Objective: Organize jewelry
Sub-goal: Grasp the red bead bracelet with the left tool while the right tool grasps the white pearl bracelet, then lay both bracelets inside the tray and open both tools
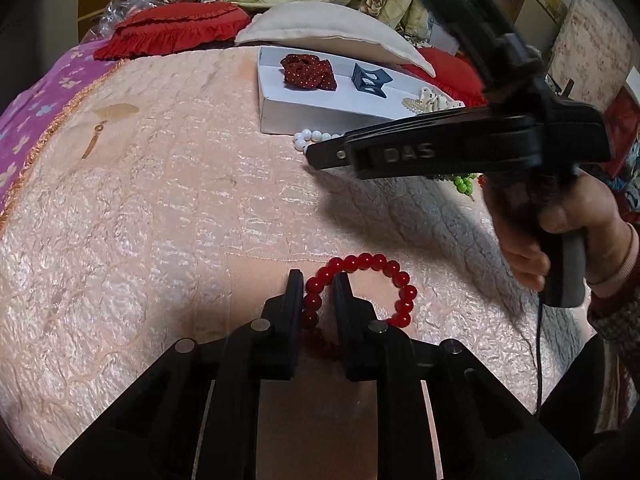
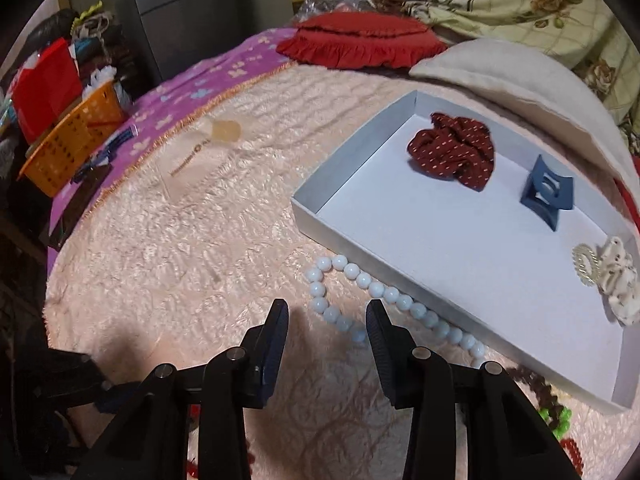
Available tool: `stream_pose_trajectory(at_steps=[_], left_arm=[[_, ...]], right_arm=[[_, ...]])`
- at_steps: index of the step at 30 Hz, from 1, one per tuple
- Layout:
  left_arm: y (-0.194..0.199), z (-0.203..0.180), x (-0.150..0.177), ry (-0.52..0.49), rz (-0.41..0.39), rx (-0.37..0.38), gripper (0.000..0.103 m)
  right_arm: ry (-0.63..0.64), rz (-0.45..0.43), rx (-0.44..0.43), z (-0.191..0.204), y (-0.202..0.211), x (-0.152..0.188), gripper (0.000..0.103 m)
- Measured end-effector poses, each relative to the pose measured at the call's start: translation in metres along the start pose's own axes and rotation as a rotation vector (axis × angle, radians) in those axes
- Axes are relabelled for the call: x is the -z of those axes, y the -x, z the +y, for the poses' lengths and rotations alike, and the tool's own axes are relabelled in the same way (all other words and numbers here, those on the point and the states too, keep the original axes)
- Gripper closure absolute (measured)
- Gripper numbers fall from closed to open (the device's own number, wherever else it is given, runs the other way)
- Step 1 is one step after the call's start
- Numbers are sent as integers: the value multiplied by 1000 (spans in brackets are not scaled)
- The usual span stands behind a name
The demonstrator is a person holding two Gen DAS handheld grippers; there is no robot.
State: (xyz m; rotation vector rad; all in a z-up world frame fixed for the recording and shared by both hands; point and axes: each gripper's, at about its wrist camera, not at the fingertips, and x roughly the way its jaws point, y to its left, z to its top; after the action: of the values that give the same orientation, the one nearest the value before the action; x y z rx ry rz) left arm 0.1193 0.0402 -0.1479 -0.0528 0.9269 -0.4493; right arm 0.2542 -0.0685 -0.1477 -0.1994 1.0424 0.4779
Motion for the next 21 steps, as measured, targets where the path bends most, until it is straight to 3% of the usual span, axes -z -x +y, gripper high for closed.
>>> stream_pose_trajectory(at_steps=[4, 6, 7, 11, 21], left_arm=[[0, -1, 1, -11, -5, -3, 89], [0, 0, 0, -14, 0, 5, 91], [0, 0, 0, -14, 7, 11, 95], [4, 0, -3, 3, 32, 27, 95], [66, -15, -38, 8, -62, 29, 95]], right_arm=[[23, 8, 38, 4, -7, 3, 69], [8, 10, 27, 5, -5, 3, 89], [-6, 15, 14, 4, -5, 3, 94], [-130, -19, -49, -9, 14, 10, 94], [-217, -240, -96, -26, 130, 18, 94]])
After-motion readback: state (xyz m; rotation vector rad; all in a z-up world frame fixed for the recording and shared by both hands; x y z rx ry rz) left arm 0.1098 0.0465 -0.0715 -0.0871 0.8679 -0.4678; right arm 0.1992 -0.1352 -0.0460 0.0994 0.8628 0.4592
